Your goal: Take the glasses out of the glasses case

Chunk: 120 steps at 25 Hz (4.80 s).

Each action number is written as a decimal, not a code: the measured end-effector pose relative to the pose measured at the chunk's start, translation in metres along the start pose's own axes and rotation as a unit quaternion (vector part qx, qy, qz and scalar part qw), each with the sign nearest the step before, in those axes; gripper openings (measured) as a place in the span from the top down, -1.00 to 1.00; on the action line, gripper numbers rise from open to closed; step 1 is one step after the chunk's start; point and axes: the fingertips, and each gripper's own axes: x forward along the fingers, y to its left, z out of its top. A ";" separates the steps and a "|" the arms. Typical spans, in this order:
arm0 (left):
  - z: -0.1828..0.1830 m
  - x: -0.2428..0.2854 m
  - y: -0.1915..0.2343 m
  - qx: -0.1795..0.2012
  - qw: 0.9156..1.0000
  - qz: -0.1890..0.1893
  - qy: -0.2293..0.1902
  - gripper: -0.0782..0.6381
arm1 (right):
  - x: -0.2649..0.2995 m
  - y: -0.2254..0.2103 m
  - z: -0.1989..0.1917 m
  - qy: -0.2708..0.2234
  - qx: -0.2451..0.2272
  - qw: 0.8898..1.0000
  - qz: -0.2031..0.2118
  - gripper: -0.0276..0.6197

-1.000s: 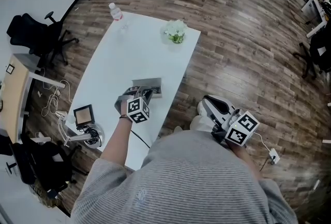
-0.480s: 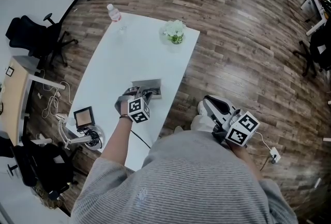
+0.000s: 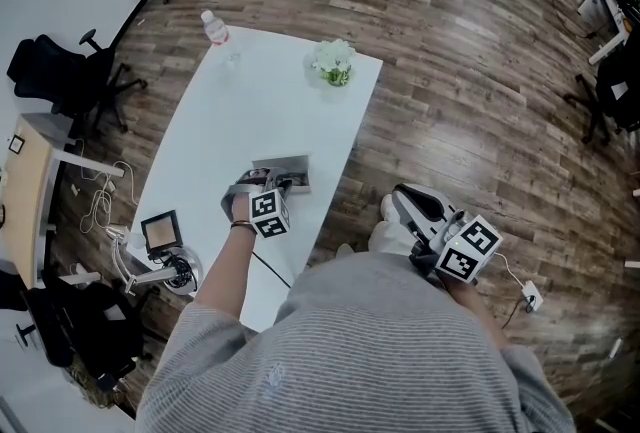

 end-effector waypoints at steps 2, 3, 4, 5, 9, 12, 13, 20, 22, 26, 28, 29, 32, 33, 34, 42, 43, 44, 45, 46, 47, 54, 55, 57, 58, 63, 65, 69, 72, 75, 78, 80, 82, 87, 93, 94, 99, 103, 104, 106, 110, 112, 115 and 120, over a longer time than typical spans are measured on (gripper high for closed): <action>-0.001 0.003 -0.001 0.003 1.000 -0.004 0.006 0.61 | 0.000 0.000 0.000 0.000 0.000 1.000 -0.001 0.86; -0.003 0.005 -0.002 0.005 1.000 -0.005 0.010 0.62 | 0.000 0.000 0.000 0.000 -0.001 1.000 -0.002 0.86; -0.004 0.007 -0.003 0.008 1.000 -0.007 0.014 0.62 | 0.000 0.000 0.000 0.000 -0.001 1.000 -0.002 0.86; -0.005 0.008 -0.003 0.011 1.000 -0.007 0.018 0.62 | 0.000 0.000 0.001 0.001 -0.001 1.000 -0.003 0.86; -0.007 0.012 0.001 0.024 0.999 0.000 0.035 0.62 | -0.001 -0.001 0.001 0.001 0.000 1.000 -0.004 0.86; -0.007 0.015 0.000 0.031 0.999 0.001 0.044 0.62 | -0.002 -0.001 0.000 0.001 -0.002 1.000 -0.005 0.86; -0.007 0.016 0.000 0.033 0.998 0.001 0.046 0.62 | -0.003 0.000 0.000 0.001 -0.003 1.000 -0.005 0.86; -0.010 0.023 -0.003 0.052 0.997 -0.002 0.061 0.62 | -0.008 -0.002 0.000 -0.002 -0.003 1.000 -0.012 0.86; -0.010 0.024 -0.002 0.053 0.997 0.000 0.063 0.62 | -0.010 -0.001 0.001 -0.003 -0.004 1.000 -0.014 0.86; -0.010 0.029 0.000 0.060 0.996 0.006 0.069 0.62 | -0.013 -0.002 0.001 -0.004 -0.005 1.000 -0.015 0.86; -0.011 0.032 0.001 0.070 0.995 0.008 0.074 0.65 | -0.015 -0.003 0.001 -0.005 -0.004 1.000 -0.016 0.86; -0.011 0.032 0.001 0.075 0.994 0.008 0.077 0.66 | -0.015 -0.003 0.001 -0.005 -0.003 1.000 -0.017 0.86; -0.011 0.032 0.001 0.083 0.993 0.008 0.079 0.69 | -0.016 -0.003 0.001 -0.007 -0.003 1.000 -0.021 0.86; -0.011 0.032 0.001 0.082 0.993 0.009 0.078 0.69 | -0.017 -0.003 0.000 -0.008 -0.003 1.000 -0.021 0.86; -0.011 0.032 0.001 0.082 0.994 0.011 0.078 0.70 | -0.017 -0.003 0.000 -0.008 -0.003 1.000 -0.022 0.86; -0.010 0.026 0.004 0.064 0.995 0.026 0.077 0.70 | -0.020 -0.004 0.000 -0.008 -0.003 1.000 -0.024 0.86; -0.009 0.024 0.006 0.058 0.995 0.031 0.076 0.70 | -0.020 -0.004 -0.001 -0.008 -0.003 1.000 -0.023 0.86; -0.008 0.022 0.008 0.053 0.995 0.036 0.074 0.70 | -0.019 -0.004 -0.001 -0.007 -0.003 1.000 -0.023 0.86; -0.008 0.019 0.010 0.048 0.995 0.040 0.073 0.70 | -0.019 -0.003 -0.001 -0.006 -0.002 1.000 -0.022 0.86; -0.008 0.017 0.012 0.042 0.996 0.044 0.072 0.70 | -0.018 -0.002 -0.002 -0.005 -0.002 1.000 -0.021 0.86; -0.008 0.015 0.013 0.036 0.996 0.047 0.071 0.70 | -0.017 -0.001 -0.002 -0.004 -0.002 1.000 -0.019 0.86; -0.008 0.007 0.023 -0.041 0.995 0.068 0.055 0.70 | -0.011 0.002 -0.003 0.002 -0.002 1.000 -0.008 0.86; -0.009 0.005 0.027 -0.065 0.994 0.073 0.050 0.70 | -0.010 0.003 -0.004 0.002 -0.002 1.000 -0.007 0.86; -0.012 0.000 0.034 -0.124 0.988 0.084 0.037 0.70 | -0.009 0.004 -0.005 0.003 -0.003 1.000 -0.004 0.86; -0.014 -0.003 0.038 -0.156 0.983 0.090 0.029 0.70 | -0.009 0.005 -0.005 0.003 -0.003 1.000 -0.003 0.86; -0.019 -0.019 0.053 -0.291 0.950 0.109 -0.018 0.70 | -0.008 0.008 -0.006 0.006 -0.004 1.000 0.001 0.86; -0.019 -0.025 0.055 -0.324 0.939 0.111 -0.034 0.70 | -0.007 0.009 -0.007 0.008 -0.004 1.000 0.003 0.86; -0.011 -0.037 0.059 -0.359 0.924 0.116 -0.069 0.70 | -0.006 0.012 -0.010 0.010 -0.006 1.000 0.008 0.86; -0.003 -0.047 0.064 -0.405 0.900 0.118 -0.107 0.70 | -0.006 0.012 -0.010 0.011 -0.006 1.000 0.009 0.86; 0.001 -0.058 0.072 -0.451 0.872 0.123 -0.145 0.70 | -0.004 0.013 -0.010 0.013 -0.008 1.000 0.013 0.86; 0.003 -0.068 0.078 -0.487 0.846 0.125 -0.178 0.70 | -0.001 0.016 -0.010 0.017 -0.013 1.000 0.017 0.86; 0.005 -0.075 0.081 -0.512 0.824 0.124 -0.209 0.70 | 0.001 0.017 -0.011 0.019 -0.014 1.000 0.019 0.86; 0.010 -0.083 0.083 -0.539 0.797 0.116 -0.245 0.70 | 0.002 0.018 -0.012 0.019 -0.014 1.000 0.020 0.86; 0.028 -0.106 0.090 -0.595 0.726 0.094 -0.331 0.70 | 0.007 0.020 -0.011 0.021 -0.018 0.999 0.027 0.86; 0.056 -0.136 0.092 -0.605 0.687 0.084 -0.394 0.70 | 0.014 0.025 -0.014 0.027 -0.022 0.999 0.032 0.86; 0.061 -0.140 0.091 -0.600 0.688 0.084 -0.398 0.70 | 0.016 0.026 -0.014 0.028 -0.023 0.999 0.033 0.86; 0.077 -0.153 0.085 -0.593 0.686 0.085 -0.412 0.70 | 0.019 0.027 -0.014 0.029 -0.026 0.999 0.037 0.86; 0.079 -0.161 0.082 -0.602 0.673 0.085 -0.421 0.70 | 0.023 0.029 -0.014 0.029 -0.026 0.999 0.037 0.86; 0.079 -0.163 0.082 -0.603 0.671 0.084 -0.423 0.70 | 0.024 0.030 -0.014 0.030 -0.026 0.999 0.038 0.86; 0.078 -0.167 0.083 -0.606 0.666 0.084 -0.427 0.70 | 0.027 0.031 -0.015 0.032 -0.027 0.998 0.039 0.86; 0.080 -0.173 0.082 -0.611 0.655 0.085 -0.436 0.70 | 0.028 0.033 -0.015 0.034 -0.031 0.998 0.041 0.86; 0.083 -0.177 0.081 -0.610 0.653 0.082 -0.441 0.70 | 0.029 0.033 -0.016 0.034 -0.034 0.998 0.039 0.86; 0.090 -0.181 0.081 -0.607 0.651 0.075 -0.450 0.70 | 0.029 0.032 -0.014 0.032 -0.043 0.998 0.035 0.86; 0.101 -0.183 0.079 -0.600 0.654 0.067 -0.455 0.70 | 0.027 0.030 -0.015 0.037 -0.061 0.997 0.024 0.87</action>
